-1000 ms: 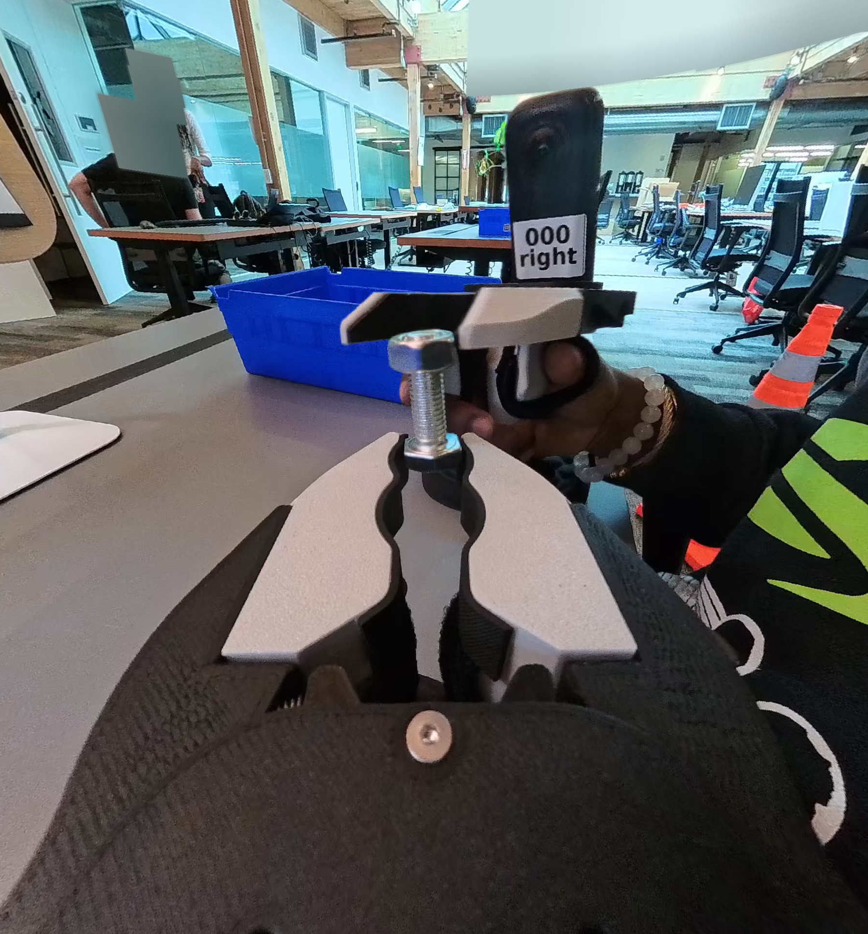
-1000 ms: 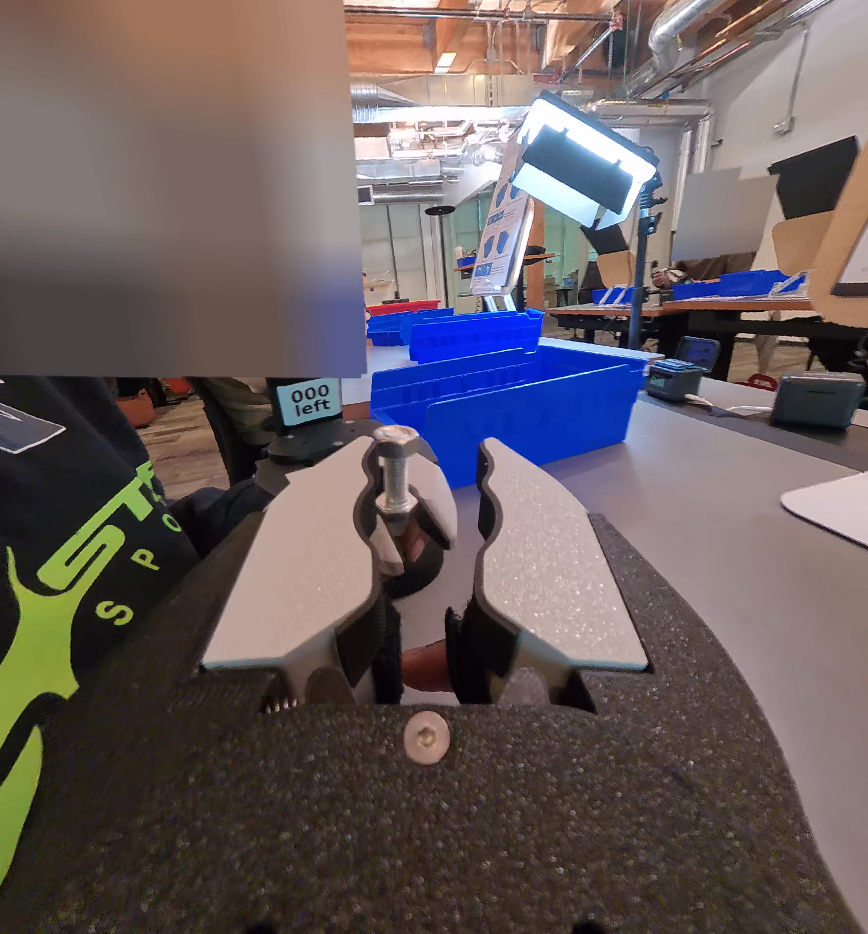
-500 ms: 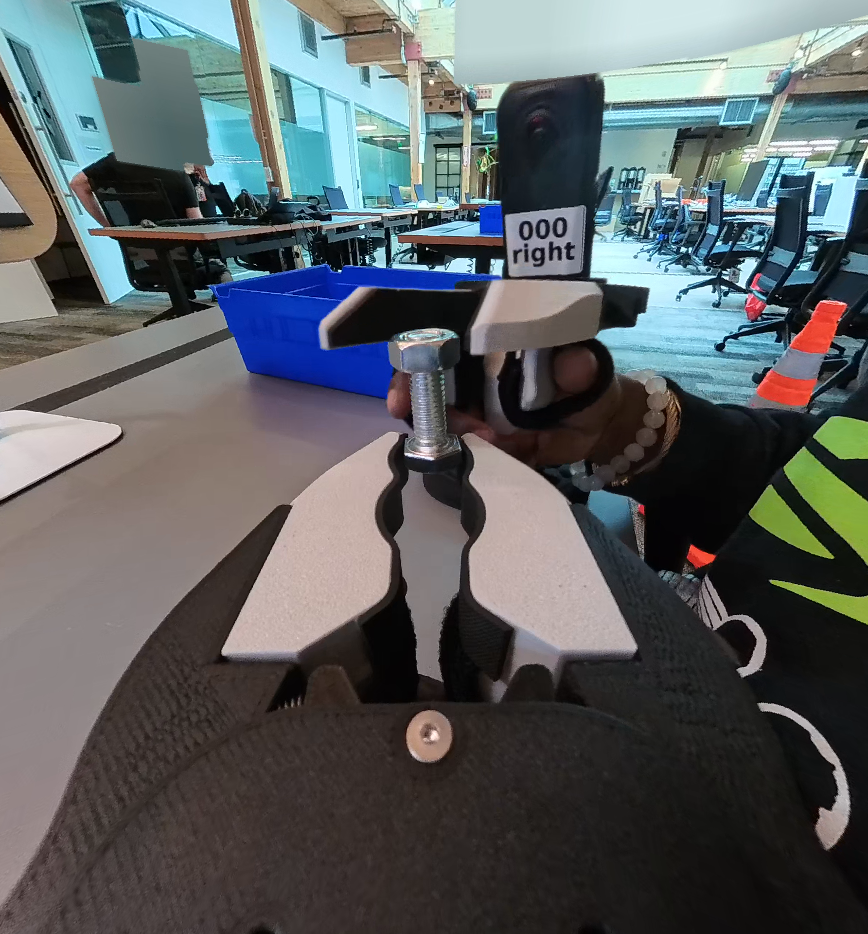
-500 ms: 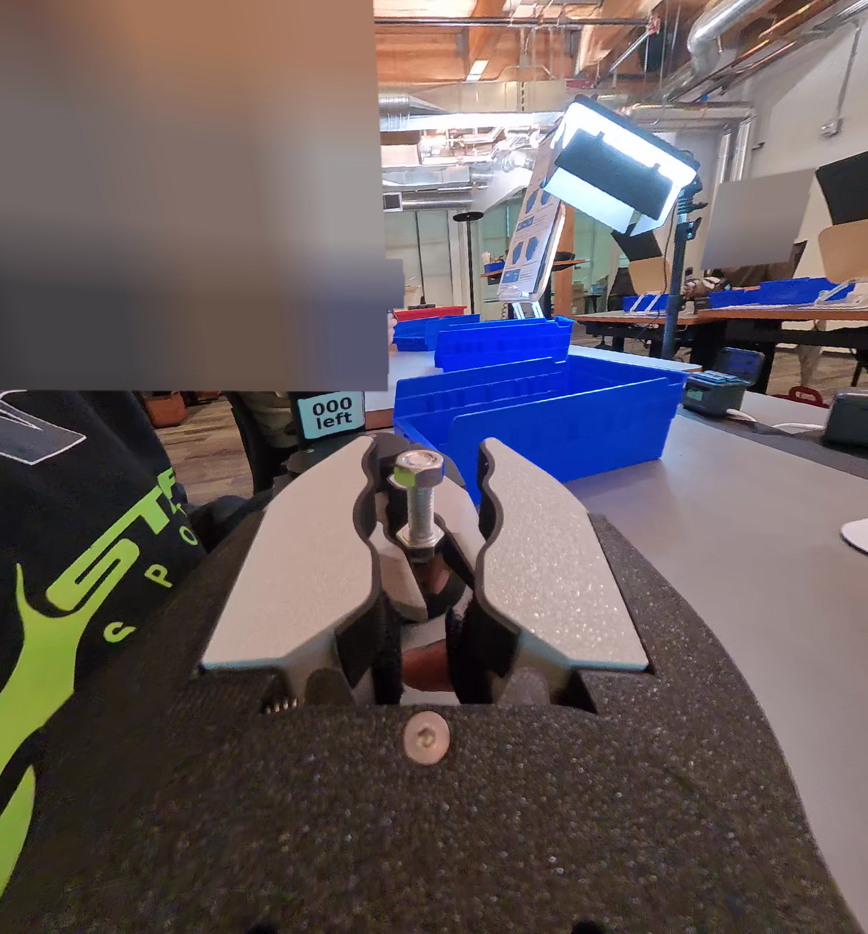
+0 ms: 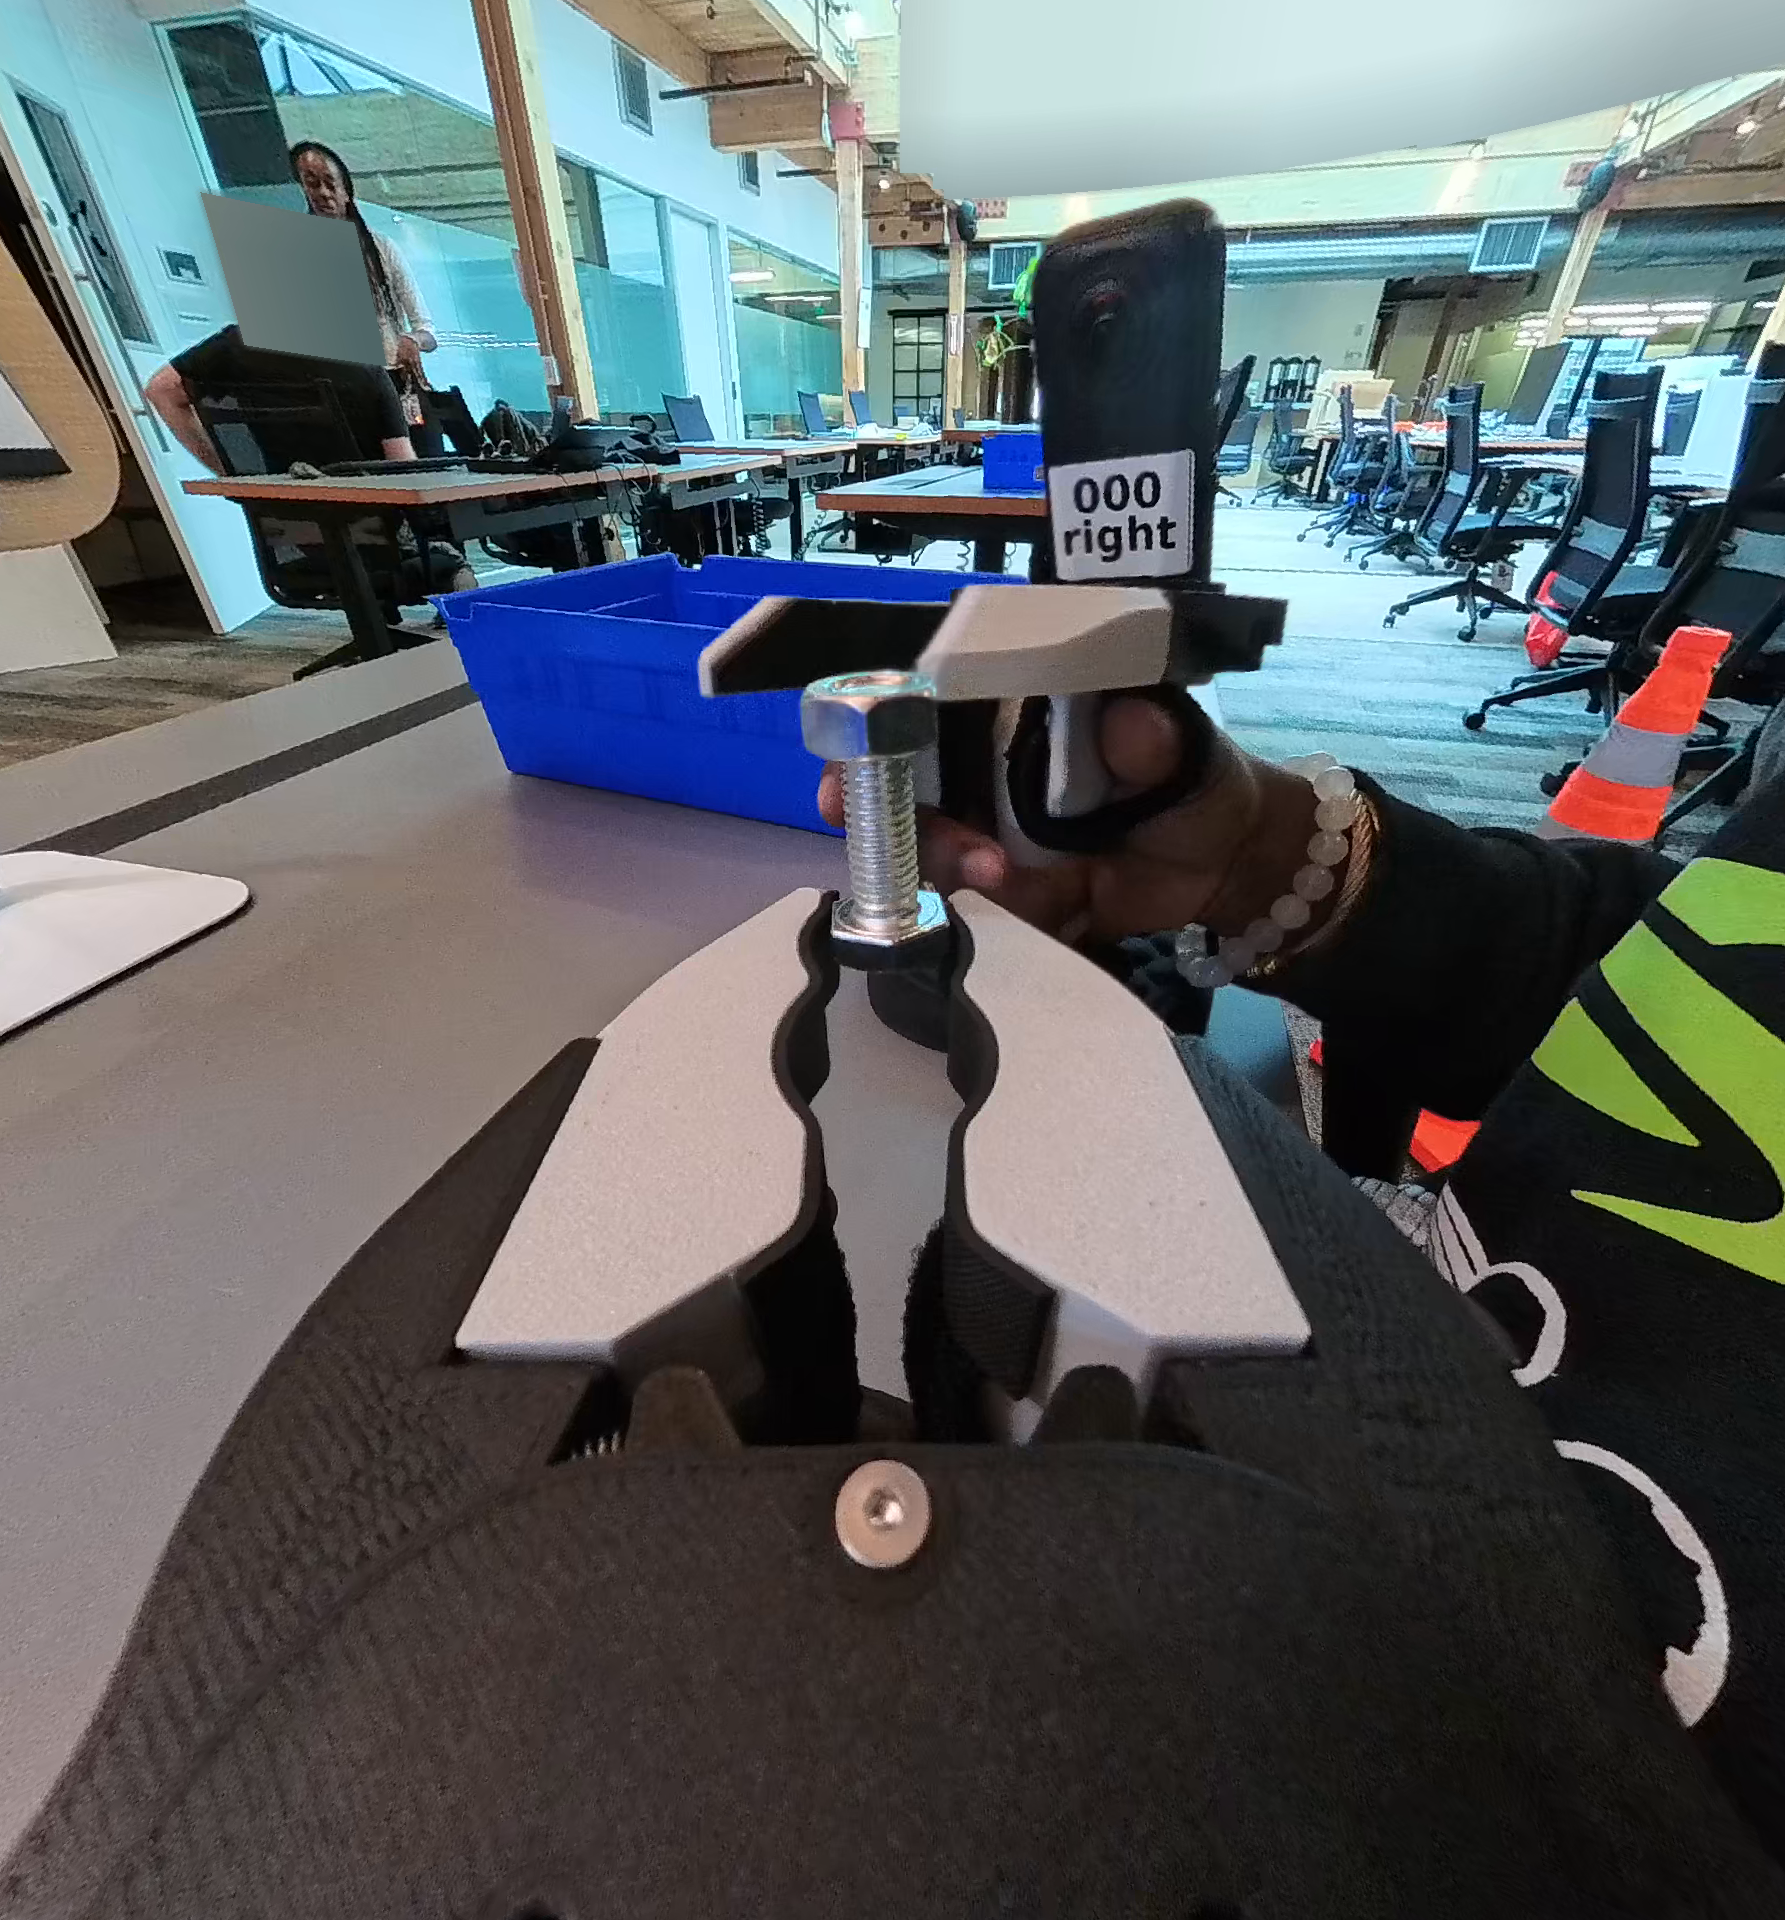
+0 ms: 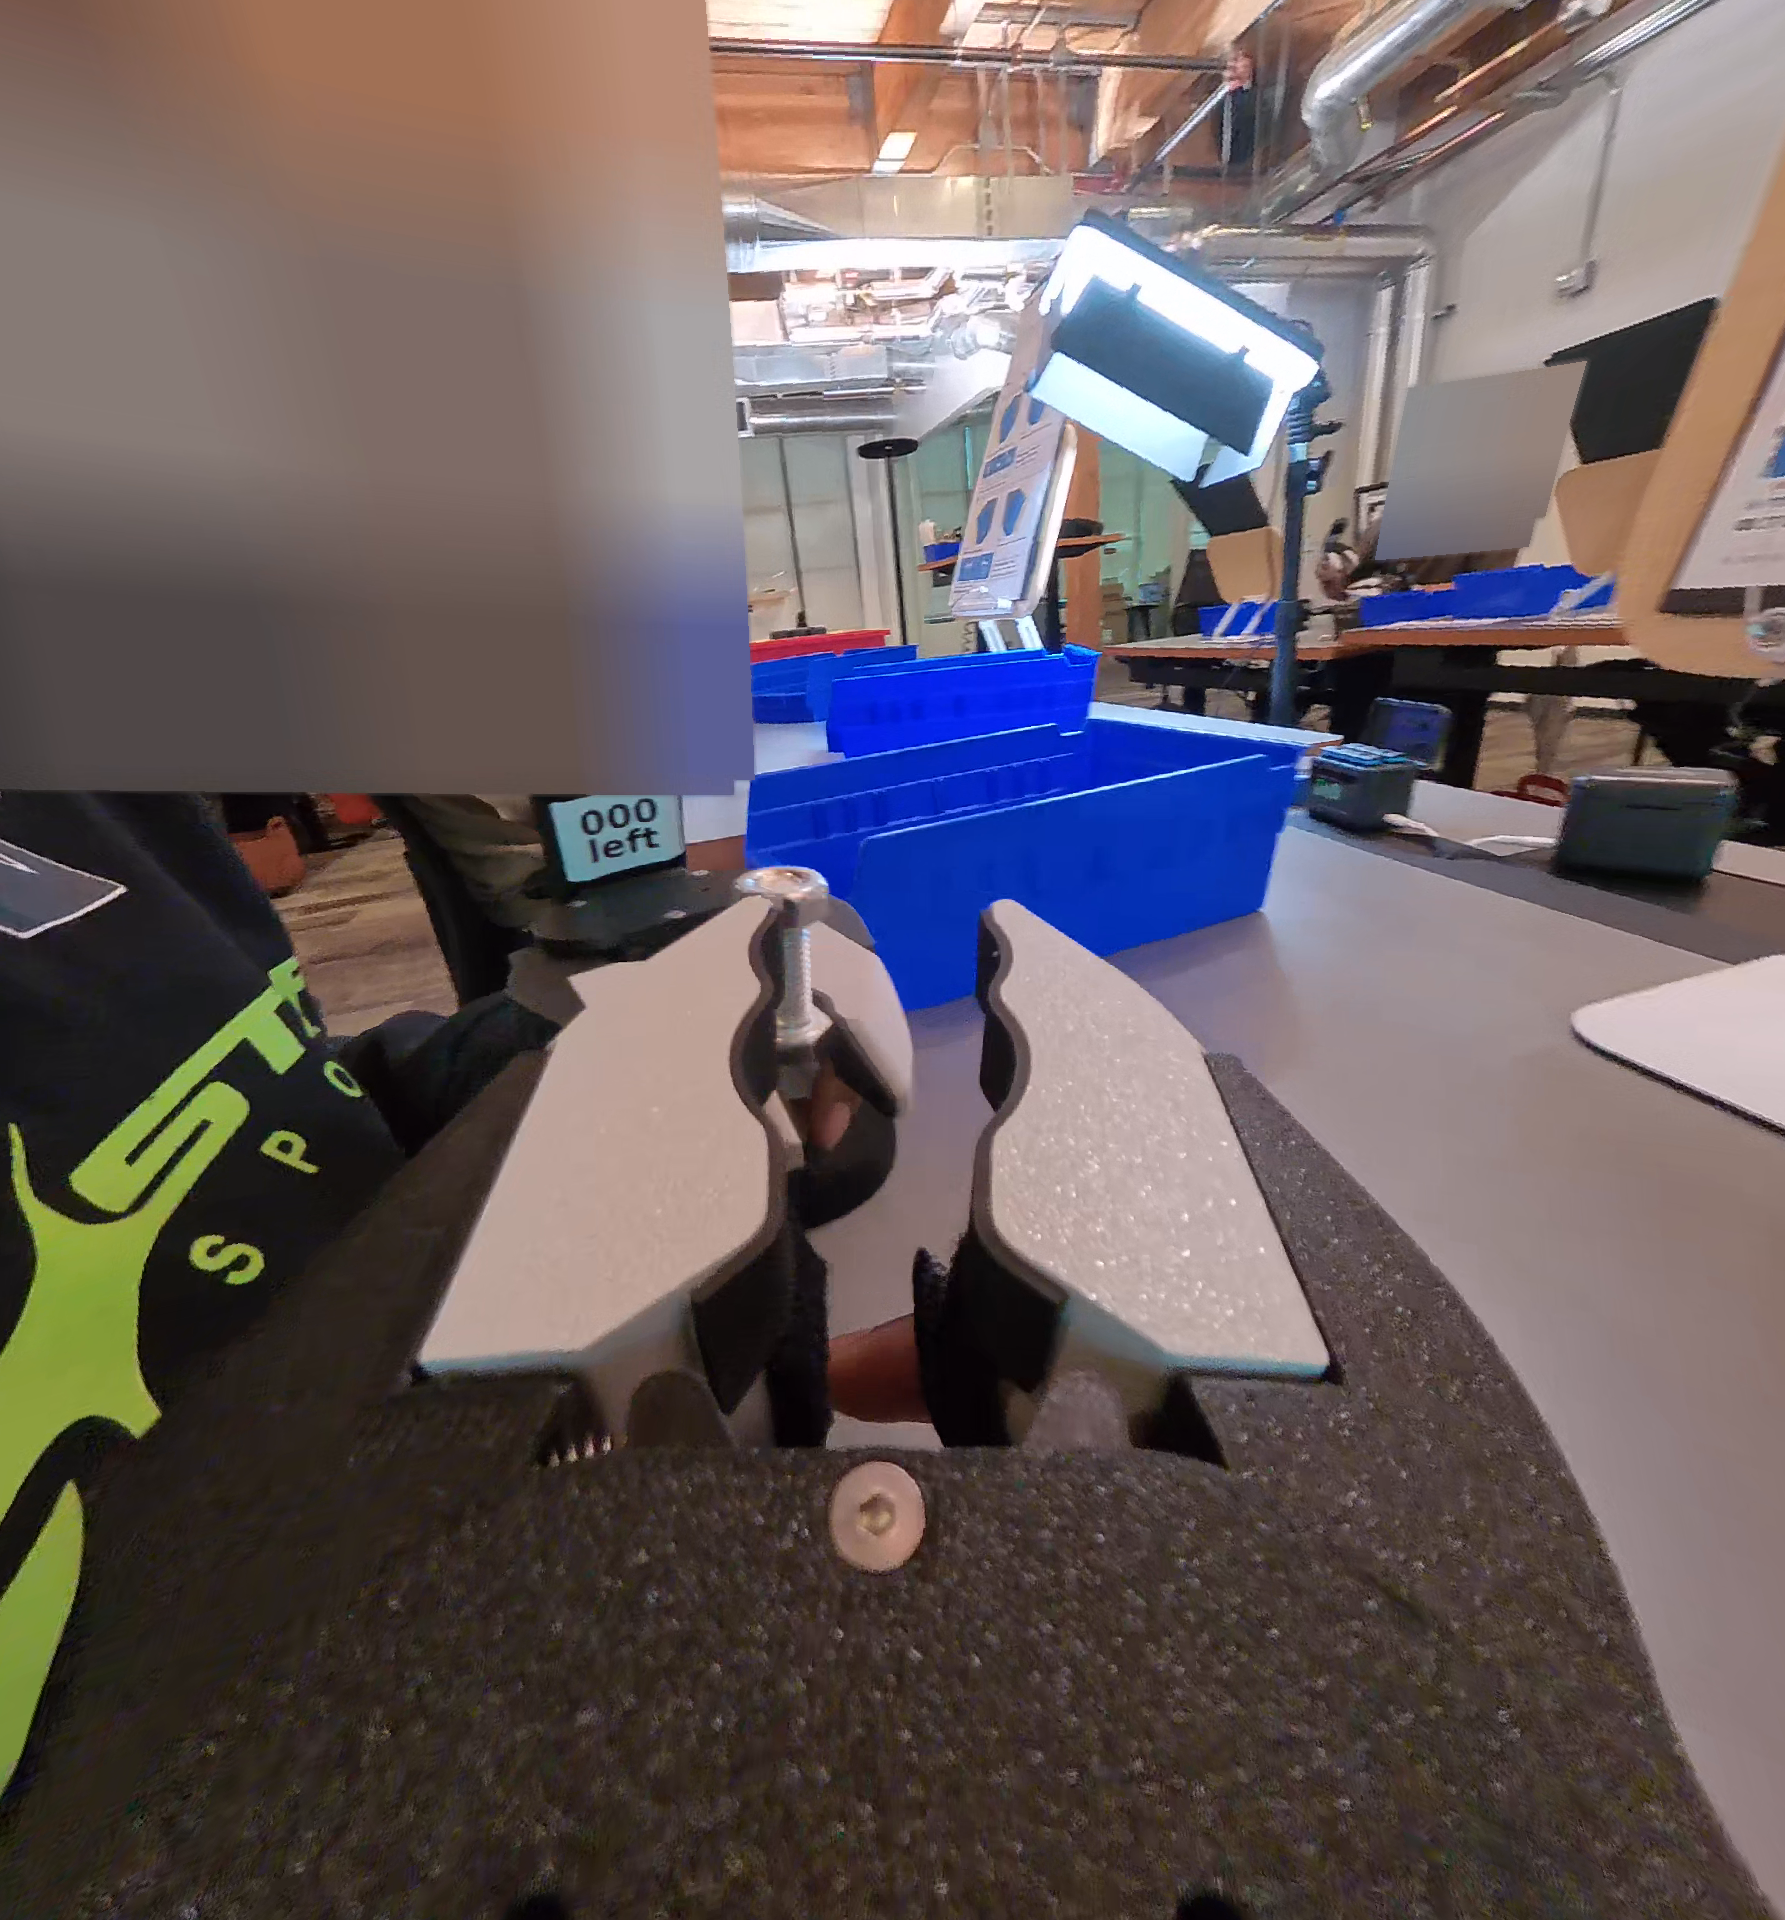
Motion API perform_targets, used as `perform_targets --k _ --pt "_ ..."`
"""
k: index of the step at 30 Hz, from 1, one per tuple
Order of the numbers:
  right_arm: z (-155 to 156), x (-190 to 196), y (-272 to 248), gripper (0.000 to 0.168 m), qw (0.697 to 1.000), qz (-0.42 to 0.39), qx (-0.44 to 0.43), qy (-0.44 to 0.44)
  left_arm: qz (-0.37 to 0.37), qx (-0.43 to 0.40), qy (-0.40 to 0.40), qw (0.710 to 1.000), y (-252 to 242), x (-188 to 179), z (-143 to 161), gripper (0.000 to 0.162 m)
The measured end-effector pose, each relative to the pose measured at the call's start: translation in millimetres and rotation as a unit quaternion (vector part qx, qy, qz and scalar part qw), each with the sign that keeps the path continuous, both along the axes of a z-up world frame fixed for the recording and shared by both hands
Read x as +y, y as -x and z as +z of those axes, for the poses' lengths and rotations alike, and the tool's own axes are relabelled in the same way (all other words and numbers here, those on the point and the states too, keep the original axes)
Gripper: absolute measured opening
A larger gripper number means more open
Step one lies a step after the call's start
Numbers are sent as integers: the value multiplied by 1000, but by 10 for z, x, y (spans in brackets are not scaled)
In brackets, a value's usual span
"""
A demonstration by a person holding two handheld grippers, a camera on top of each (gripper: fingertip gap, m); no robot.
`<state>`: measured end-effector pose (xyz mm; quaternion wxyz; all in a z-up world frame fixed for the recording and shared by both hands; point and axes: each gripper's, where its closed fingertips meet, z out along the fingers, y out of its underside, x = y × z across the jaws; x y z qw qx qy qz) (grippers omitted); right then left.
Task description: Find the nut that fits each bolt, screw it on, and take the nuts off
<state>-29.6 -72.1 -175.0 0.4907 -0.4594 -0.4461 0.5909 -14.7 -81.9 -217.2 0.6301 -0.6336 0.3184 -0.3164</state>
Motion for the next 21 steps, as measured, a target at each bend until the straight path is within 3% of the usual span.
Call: perform_targets --k 5,14,21 --pt "71 -6 -42 35 1000 4 17 5 0 1 1 1000 -3 1 -4 18" --pt "30 -258 322 37 998 54 -6 -12 0 4 2 1000 -7 3 -12 18" --pt "15 -193 293 37 999 39 -11 -12 -1 2 1 1000 -5 -1 -8 18"
